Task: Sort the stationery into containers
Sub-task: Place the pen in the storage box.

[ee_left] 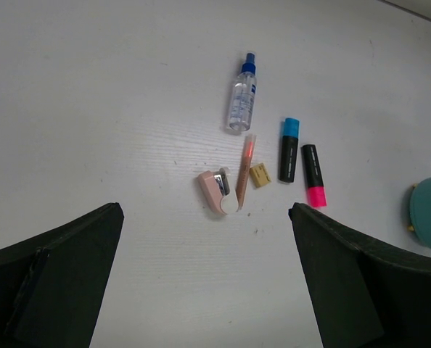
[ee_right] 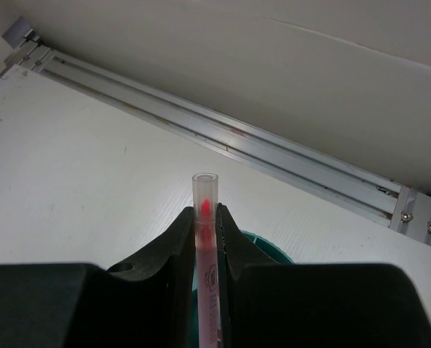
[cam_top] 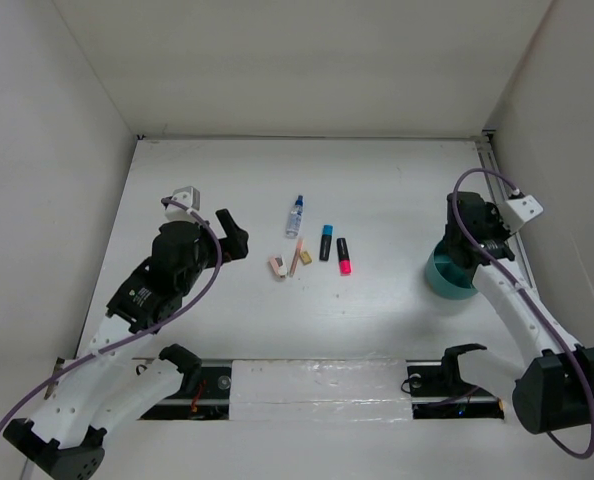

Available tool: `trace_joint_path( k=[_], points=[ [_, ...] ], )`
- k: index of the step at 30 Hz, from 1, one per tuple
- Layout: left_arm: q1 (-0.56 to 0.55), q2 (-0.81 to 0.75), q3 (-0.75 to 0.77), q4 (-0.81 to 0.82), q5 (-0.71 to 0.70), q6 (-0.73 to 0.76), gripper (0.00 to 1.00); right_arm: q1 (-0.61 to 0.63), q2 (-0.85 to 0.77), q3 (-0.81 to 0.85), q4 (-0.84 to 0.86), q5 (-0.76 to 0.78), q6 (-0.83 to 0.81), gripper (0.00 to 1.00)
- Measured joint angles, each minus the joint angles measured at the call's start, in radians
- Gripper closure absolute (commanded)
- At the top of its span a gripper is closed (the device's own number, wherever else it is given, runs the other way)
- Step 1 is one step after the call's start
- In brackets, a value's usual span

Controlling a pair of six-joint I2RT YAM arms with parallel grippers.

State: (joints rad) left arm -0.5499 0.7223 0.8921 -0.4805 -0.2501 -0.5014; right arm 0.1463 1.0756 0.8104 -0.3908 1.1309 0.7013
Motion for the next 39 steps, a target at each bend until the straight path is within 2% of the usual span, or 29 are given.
trace_joint_path(
  k=[21, 30, 39],
  points=[
    [0.000, -0.026, -0.001, 0.005, 0.011, 0.001, 0.00, 0.045, 0.080, 0.071, -0.177, 0.068, 0.152, 0.97],
    [0.000, -0.026, -0.001, 0.005, 0.011, 0.001, 0.00, 0.045, 0.119, 0.111, -0.294, 0.093, 0.275, 0.90],
    [0.000, -0.026, -0.001, 0.005, 0.011, 0.006, 0.00, 0.045, 0.142, 0.126, -0.343, 0.100, 0.320, 0.83]
  ],
)
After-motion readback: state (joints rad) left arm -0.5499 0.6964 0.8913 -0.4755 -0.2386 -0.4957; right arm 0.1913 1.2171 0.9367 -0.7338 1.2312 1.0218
